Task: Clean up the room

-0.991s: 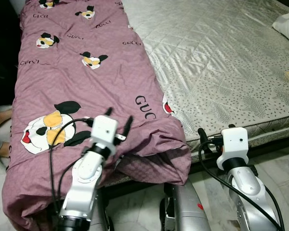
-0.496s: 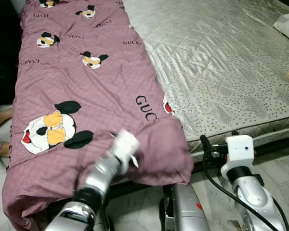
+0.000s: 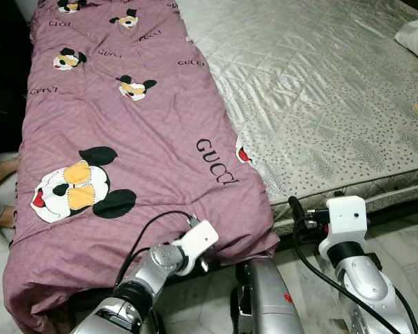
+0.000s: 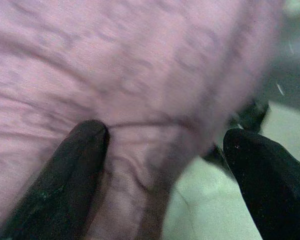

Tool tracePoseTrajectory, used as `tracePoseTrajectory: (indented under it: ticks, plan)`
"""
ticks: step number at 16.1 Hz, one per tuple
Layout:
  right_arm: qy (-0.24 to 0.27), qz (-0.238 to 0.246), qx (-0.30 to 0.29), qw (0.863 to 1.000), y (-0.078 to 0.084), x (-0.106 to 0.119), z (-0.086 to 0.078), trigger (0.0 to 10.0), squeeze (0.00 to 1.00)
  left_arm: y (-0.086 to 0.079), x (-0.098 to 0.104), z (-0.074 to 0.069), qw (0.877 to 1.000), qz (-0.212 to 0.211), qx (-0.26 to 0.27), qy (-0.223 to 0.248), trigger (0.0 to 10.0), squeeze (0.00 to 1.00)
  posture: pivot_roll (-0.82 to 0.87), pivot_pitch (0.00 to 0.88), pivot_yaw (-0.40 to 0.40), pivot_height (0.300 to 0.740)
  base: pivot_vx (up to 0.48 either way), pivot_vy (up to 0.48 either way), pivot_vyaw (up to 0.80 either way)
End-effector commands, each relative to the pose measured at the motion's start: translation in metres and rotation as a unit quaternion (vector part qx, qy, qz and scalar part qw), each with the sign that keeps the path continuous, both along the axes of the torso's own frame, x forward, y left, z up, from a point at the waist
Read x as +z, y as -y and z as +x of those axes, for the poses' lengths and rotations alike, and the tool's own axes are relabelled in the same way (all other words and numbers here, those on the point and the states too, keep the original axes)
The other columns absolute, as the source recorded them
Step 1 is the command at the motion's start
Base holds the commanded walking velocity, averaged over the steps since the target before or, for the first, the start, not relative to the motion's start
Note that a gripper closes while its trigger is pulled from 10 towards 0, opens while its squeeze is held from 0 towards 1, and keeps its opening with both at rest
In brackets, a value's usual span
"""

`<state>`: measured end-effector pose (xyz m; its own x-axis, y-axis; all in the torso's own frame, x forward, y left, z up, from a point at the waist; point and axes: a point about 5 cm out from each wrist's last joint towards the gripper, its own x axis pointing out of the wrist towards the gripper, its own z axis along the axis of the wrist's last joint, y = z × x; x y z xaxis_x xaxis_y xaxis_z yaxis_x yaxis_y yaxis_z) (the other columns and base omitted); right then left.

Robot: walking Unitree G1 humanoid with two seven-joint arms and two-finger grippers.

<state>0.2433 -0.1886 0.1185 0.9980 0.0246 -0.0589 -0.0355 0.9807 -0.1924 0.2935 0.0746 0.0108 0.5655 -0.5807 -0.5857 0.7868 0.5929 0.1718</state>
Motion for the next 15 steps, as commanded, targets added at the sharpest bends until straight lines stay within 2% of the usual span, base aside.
tracePoseTrajectory:
  ticks: [1,4,5,7,10,11,13,15]
  plan:
    - [-0.008,0.002,0.002,1.000,-0.001,-0.002,0.000,10.0,0.00,-0.004,0.014,0.009,0.998,-0.026,0.015,0.046,10.0,0.00,-0.17,0.208,0.015,0.580,0.000,0.000,0.00]
    - [-0.002,0.005,0.003,1.000,-0.004,-0.002,0.005,10.0,0.00,0.002,0.049,0.018,0.985,-0.087,0.006,0.148,10.0,0.00,-0.14,0.194,0.017,0.580,0.000,0.000,0.00]
    - [0.001,0.009,0.005,1.000,-0.007,-0.003,0.008,10.0,0.00,0.000,0.067,0.016,0.974,-0.117,0.017,0.196,10.0,0.00,-0.12,0.184,0.015,0.580,0.000,0.000,0.00]
    - [0.003,0.014,0.011,1.000,-0.013,-0.004,0.011,10.0,0.00,-0.003,0.073,0.002,0.966,-0.137,0.013,0.218,10.0,0.00,-0.10,0.171,0.010,0.580,0.000,0.000,0.00]
    - [0.009,0.019,0.021,1.000,-0.019,-0.004,0.019,10.0,0.00,-0.012,0.083,-0.020,0.954,-0.162,0.043,0.248,10.0,0.00,-0.07,0.155,0.002,0.580,0.000,0.000,0.00]
    - [0.013,0.022,0.024,0.999,-0.021,-0.003,0.024,10.0,0.00,-0.019,0.090,-0.030,0.944,-0.180,0.073,0.266,10.0,0.00,-0.06,0.149,0.002,0.580,0.000,0.000,0.00]
    - [0.020,0.030,0.026,0.999,-0.024,-0.002,0.028,10.0,0.00,-0.033,0.101,-0.040,0.923,-0.193,0.133,0.304,10.0,0.00,-0.03,0.134,0.001,0.580,0.000,0.000,0.00]
    - [0.019,0.064,0.028,0.997,-0.028,-0.003,0.032,10.0,0.00,-0.049,0.111,-0.051,0.893,-0.216,0.215,0.331,10.0,0.00,-0.01,0.110,0.004,0.580,0.000,0.000,0.00]
